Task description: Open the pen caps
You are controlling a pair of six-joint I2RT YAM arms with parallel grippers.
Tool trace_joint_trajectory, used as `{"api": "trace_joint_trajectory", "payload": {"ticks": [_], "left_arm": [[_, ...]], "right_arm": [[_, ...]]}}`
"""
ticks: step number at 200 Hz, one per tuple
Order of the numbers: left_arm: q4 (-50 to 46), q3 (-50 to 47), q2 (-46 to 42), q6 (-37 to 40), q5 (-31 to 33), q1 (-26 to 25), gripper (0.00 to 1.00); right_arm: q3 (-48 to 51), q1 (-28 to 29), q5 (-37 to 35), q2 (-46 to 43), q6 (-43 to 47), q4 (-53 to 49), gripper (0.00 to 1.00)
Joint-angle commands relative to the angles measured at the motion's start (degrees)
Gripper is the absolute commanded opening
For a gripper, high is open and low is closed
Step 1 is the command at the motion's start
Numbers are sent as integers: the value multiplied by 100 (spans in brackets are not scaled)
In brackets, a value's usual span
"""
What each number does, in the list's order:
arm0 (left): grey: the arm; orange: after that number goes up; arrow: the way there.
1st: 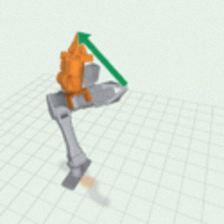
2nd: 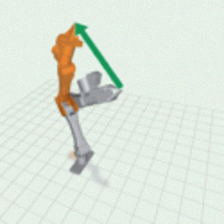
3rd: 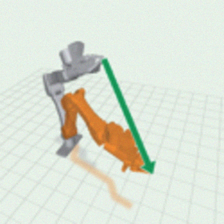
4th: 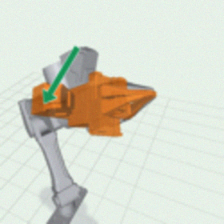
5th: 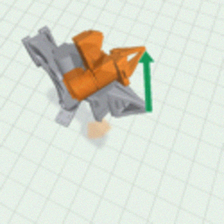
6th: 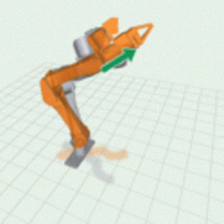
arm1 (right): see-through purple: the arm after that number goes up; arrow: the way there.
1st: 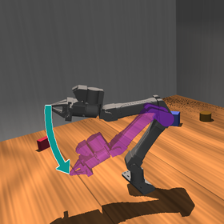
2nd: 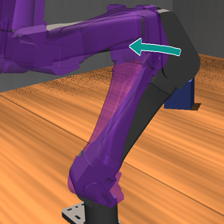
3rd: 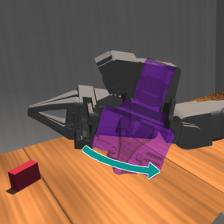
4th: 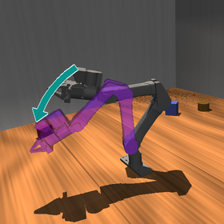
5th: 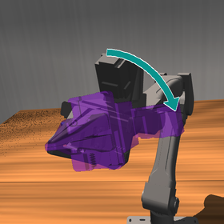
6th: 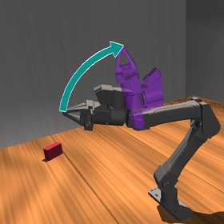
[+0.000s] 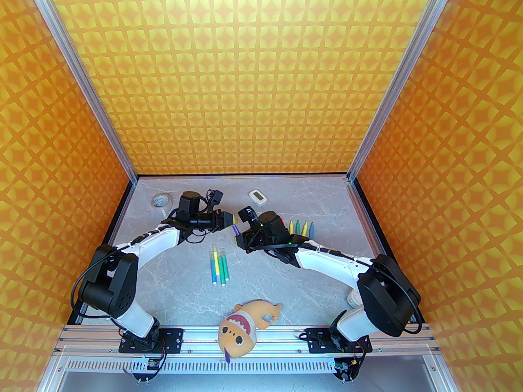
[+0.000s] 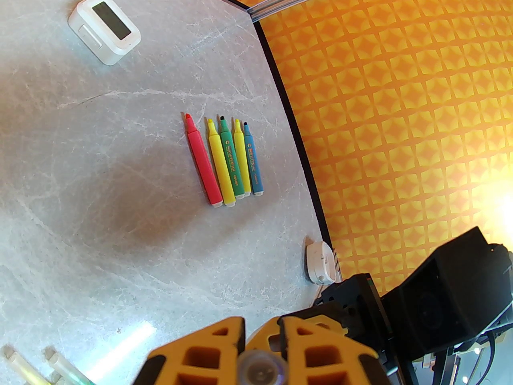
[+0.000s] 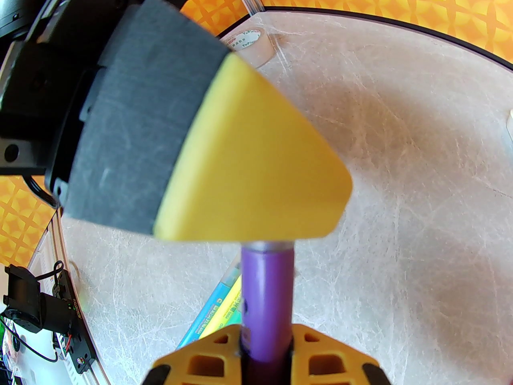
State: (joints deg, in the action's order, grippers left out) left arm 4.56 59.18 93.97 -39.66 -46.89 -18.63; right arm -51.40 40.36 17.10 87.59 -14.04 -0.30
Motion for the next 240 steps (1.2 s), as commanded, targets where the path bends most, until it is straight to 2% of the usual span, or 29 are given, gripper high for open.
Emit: {"api": "trace_joint_trajectory", "payload": {"ticks": [1, 40, 70, 98, 142, 192, 240], "left_arm": [[311, 210, -265, 26, 696, 515, 0], [191, 104, -446, 55, 752, 776, 0], [-455, 211, -460, 485, 884, 853, 0], [-1645, 455, -408, 1155, 1591, 852, 0], [-2998, 854, -171, 1696, 2819, 851, 0], [-3852, 1244, 276, 1895, 3931, 846, 0], [-4235, 1565, 736, 2008, 4362, 853, 0]], "right_arm": [[197, 7, 228, -58, 155, -675, 0], [295, -87, 120, -151, 101, -646, 0], [281, -232, -125, -242, 71, -733, 0], [184, -541, -633, -344, -50, -960, 0], [43, -1130, -1957, -546, -74, -1530, 0], [24, -1879, -2886, -701, -50, -1910, 0], [-35, -2657, -3367, -480, -50, -2201, 0]]}}
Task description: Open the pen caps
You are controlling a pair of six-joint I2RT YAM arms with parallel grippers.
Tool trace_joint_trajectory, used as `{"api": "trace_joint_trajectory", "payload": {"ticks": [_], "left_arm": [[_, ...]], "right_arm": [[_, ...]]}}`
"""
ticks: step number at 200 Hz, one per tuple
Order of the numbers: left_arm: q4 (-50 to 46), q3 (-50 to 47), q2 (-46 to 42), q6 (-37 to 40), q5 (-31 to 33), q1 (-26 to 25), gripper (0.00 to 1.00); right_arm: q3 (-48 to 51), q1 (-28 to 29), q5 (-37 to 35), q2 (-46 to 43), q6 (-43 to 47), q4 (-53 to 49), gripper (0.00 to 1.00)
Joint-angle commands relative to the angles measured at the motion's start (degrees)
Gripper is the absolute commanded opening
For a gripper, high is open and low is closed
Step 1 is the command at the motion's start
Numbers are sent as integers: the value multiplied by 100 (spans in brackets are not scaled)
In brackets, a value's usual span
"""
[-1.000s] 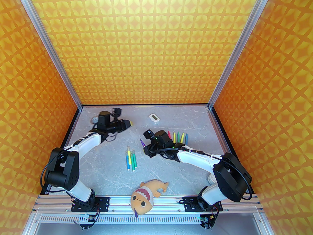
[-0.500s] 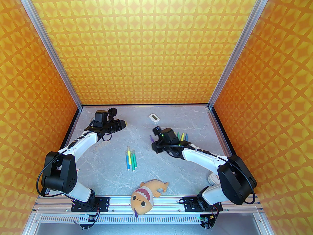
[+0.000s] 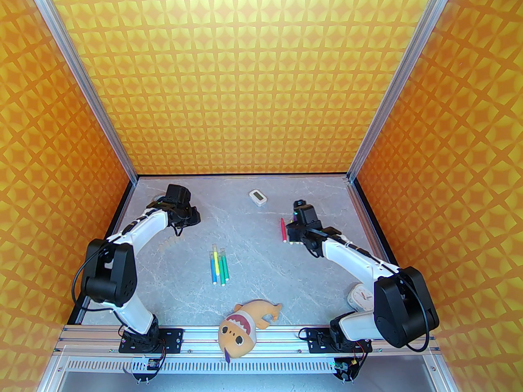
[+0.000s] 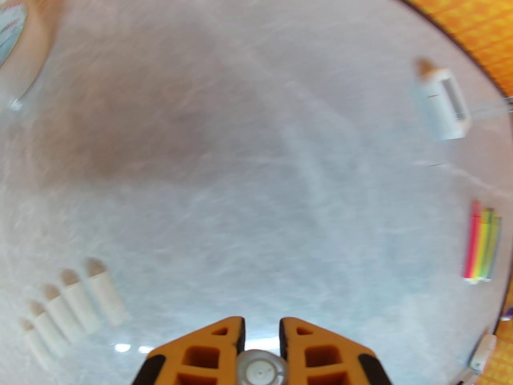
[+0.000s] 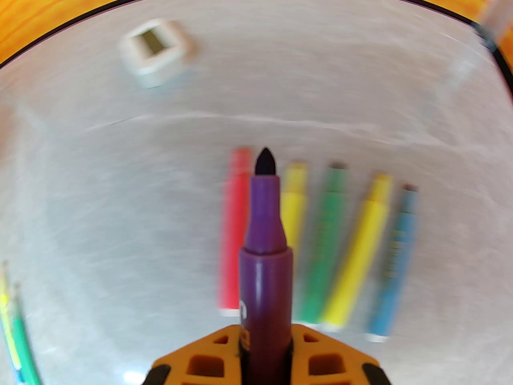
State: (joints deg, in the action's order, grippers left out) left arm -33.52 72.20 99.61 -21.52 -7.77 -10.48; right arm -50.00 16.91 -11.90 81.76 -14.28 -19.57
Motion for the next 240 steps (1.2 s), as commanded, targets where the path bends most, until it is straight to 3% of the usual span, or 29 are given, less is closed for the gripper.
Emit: {"api": "trace_joint_trajectory", "payload": {"ticks": [1, 91, 240], "left_arm": [[-432, 269, 181, 193, 455, 37, 0], [-921, 767, 987, 247, 960, 90, 0], [-1003, 649, 1408, 219, 1039, 129, 8]], "right_arm": [[-171, -320, -469, 112, -24, -274, 0], [-455, -1401, -315, 1017, -104, -461, 0], [-1054, -1673, 156, 2141, 196, -768, 1]]}}
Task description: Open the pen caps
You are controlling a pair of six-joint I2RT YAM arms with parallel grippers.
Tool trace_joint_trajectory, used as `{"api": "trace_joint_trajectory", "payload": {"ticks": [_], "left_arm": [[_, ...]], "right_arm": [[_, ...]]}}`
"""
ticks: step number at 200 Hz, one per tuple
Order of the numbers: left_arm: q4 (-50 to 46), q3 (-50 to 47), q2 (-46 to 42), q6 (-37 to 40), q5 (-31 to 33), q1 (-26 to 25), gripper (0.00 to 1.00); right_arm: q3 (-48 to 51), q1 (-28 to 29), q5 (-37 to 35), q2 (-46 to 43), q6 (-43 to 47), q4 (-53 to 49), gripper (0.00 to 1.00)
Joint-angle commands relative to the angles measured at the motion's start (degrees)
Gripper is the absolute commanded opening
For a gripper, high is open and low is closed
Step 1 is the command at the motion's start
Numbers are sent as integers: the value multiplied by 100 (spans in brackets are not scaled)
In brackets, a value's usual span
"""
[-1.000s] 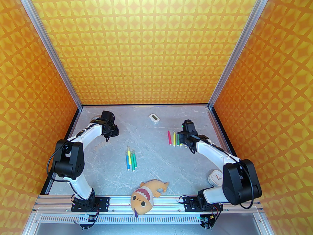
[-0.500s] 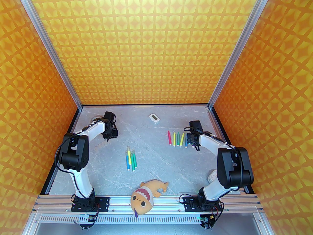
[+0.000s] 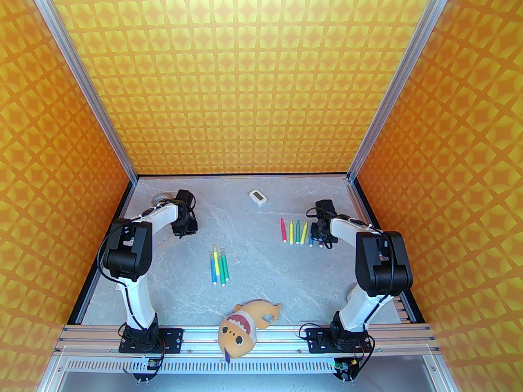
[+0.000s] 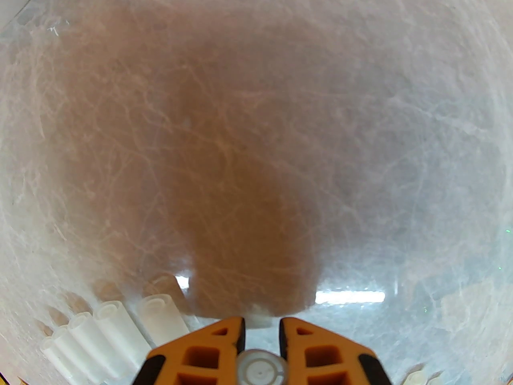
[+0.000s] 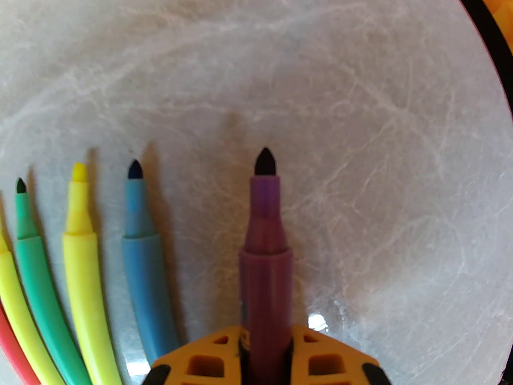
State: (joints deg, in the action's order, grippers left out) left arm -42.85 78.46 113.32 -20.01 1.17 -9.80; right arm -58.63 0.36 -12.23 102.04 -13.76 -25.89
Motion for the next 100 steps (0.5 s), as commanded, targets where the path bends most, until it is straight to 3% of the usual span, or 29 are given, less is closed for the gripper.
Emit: {"api": "trace_joint_trajectory", "payload": {"ticks": [1, 100], "left_arm": [[-72, 18, 40, 68, 146, 64, 8], [-86, -20, 161, 118, 141, 82, 13]], "right_arm": [[-191, -18, 187, 114, 140, -136, 2], [-351, -23, 309, 372, 225, -284, 7]]}}
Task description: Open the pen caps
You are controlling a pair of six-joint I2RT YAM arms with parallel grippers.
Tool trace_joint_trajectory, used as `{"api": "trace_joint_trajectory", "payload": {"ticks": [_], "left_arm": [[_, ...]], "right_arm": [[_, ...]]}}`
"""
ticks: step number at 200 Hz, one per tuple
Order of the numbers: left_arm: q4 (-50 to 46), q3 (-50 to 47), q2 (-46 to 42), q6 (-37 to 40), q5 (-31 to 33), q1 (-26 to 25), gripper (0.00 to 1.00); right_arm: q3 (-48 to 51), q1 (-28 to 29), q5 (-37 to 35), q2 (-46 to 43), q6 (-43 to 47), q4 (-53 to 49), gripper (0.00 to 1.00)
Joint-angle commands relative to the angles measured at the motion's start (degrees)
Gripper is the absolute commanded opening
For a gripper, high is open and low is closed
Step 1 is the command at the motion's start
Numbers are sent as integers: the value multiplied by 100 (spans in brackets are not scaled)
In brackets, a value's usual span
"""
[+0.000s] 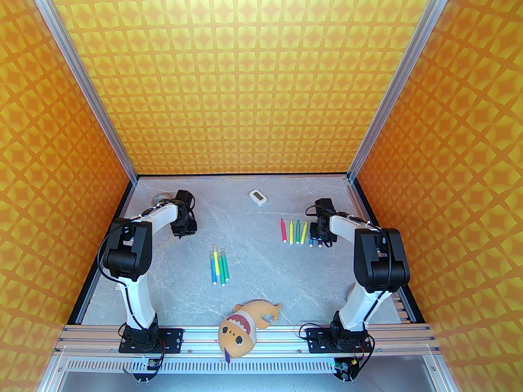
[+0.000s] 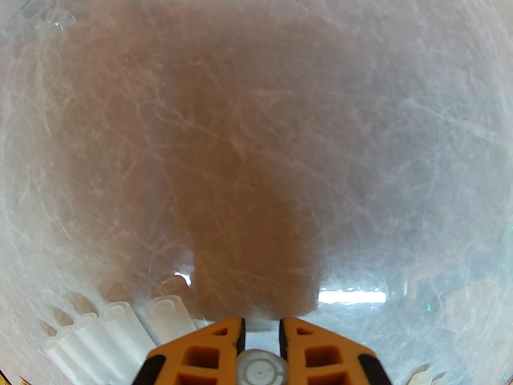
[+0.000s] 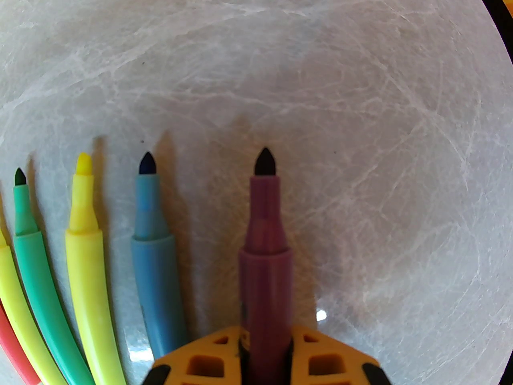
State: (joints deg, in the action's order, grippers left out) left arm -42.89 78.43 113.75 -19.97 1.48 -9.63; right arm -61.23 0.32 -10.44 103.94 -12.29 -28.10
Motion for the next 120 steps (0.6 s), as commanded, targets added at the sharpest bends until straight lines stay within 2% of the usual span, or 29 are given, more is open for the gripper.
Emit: {"api": "trace_joint_trajectory", "payload": {"ticks": [1, 120], "left_arm": [[-80, -15, 119, 115, 109, 66, 13], [-114, -31, 54, 169, 115, 66, 21]], "right_arm": [[-95, -17, 130, 185, 83, -64, 7], [-143, -14, 213, 241, 86, -143, 20]]}}
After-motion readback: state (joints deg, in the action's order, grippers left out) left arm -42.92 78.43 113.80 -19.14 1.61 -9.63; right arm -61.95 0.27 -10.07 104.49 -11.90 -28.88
